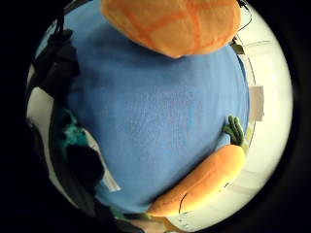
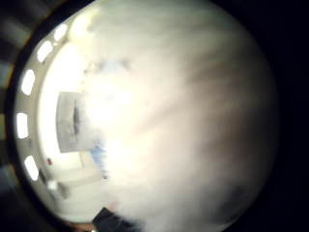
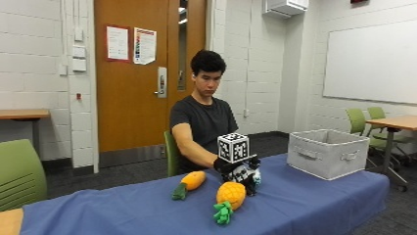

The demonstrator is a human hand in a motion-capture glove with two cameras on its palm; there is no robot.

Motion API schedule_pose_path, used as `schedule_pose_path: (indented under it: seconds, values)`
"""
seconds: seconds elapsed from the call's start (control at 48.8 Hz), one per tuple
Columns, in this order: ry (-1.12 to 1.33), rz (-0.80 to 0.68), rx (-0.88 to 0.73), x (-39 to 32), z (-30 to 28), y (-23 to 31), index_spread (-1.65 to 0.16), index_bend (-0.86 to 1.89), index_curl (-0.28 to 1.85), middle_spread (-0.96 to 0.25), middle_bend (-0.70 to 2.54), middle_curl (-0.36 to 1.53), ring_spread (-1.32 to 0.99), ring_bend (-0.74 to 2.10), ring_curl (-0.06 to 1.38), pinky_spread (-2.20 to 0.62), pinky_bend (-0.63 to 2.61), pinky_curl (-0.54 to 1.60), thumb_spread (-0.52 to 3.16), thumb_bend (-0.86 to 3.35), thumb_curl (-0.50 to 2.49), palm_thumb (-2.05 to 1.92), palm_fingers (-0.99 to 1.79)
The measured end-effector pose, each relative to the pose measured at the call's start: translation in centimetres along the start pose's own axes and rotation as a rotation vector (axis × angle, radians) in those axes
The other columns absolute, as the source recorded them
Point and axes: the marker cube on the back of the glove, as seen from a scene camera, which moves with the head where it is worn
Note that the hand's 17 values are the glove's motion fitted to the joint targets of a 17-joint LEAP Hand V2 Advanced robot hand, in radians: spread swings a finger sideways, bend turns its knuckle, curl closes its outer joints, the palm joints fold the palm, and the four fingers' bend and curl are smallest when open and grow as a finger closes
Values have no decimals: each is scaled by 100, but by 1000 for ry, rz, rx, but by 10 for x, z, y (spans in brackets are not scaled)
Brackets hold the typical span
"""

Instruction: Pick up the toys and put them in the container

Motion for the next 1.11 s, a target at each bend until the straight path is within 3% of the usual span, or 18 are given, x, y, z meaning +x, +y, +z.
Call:
schedule_pose_path:
  seconds: [0.185, 0.39, 0.41, 0.513, 0.677, 0.902, 1.108]
  values:
    - [74, -36, 35, -7, -15, 0, -29, 49, 54, -15, 18, 34, -44, 46, 28, -33, 61, 36, 131, 26, 36, 55, 80]
    - [176, -41, 18, -10, -43, -15, -32, 19, 55, -30, 45, 43, -48, 80, 38, -44, 64, 37, 110, 24, 48, 65, 126]
    - [179, -40, 19, -10, -46, -17, -32, 20, 56, -30, 44, 43, -48, 77, 37, -44, 66, 38, 109, 24, 49, 65, 118]
    - [188, -24, 22, -16, -76, -27, -34, 13, 55, -34, 68, 51, -45, 98, 46, -47, 64, 38, 100, 21, 54, 66, 137]
    - [162, -35, 82, -47, -143, -43, -36, 16, 58, -34, 91, 60, -41, 114, 52, -48, 71, 41, 89, 18, 62, 66, 132]
    - [107, -182, 212, -170, -238, -50, -39, 17, 65, -33, 103, 65, -38, 126, 55, -48, 79, 44, 82, 17, 71, 68, 125]
    - [123, -407, 292, -348, -278, -25, -40, 17, 72, -32, 109, 67, -36, 131, 55, -48, 82, 45, 80, 16, 78, 68, 120]
